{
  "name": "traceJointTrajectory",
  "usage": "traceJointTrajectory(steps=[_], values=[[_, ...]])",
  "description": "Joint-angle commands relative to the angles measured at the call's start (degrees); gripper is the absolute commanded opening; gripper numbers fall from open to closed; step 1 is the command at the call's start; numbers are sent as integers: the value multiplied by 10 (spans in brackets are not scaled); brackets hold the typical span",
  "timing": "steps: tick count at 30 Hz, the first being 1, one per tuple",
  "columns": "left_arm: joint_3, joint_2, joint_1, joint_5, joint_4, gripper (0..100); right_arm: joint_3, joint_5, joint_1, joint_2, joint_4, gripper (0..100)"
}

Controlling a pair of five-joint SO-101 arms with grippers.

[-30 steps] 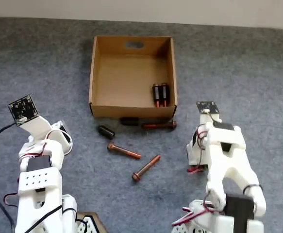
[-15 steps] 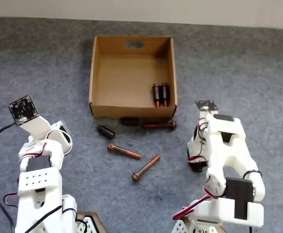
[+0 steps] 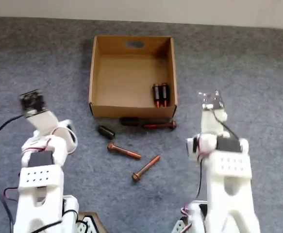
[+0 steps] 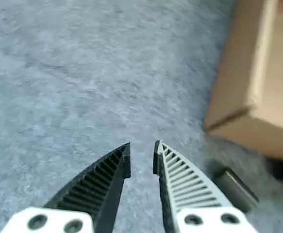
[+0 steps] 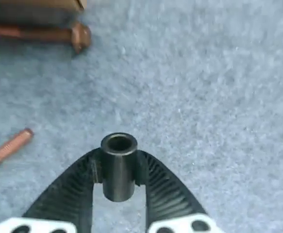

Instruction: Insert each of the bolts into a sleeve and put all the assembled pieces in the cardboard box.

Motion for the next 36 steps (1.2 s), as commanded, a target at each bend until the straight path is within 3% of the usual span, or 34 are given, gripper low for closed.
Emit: traceJointTrajectory(steps=[1,4,9,12,17,26,36], values=[[-33,-7,65,-51,22,105,42,-65,-43,-118,-36,6],[-62,-7,90,-71,64,105,107,-114,-76,-182,-89,6],[-138,-7,93,-94,170,105,201,-120,-75,-255,-140,6],[-152,16,93,-108,177,105,234,-120,-75,-286,-146,6],[-231,164,95,-119,199,105,259,-120,-75,-329,-145,6],[-405,393,195,-120,365,105,270,-120,-75,-354,-145,6],[-364,380,277,-118,345,106,270,-119,-75,-354,-144,6]])
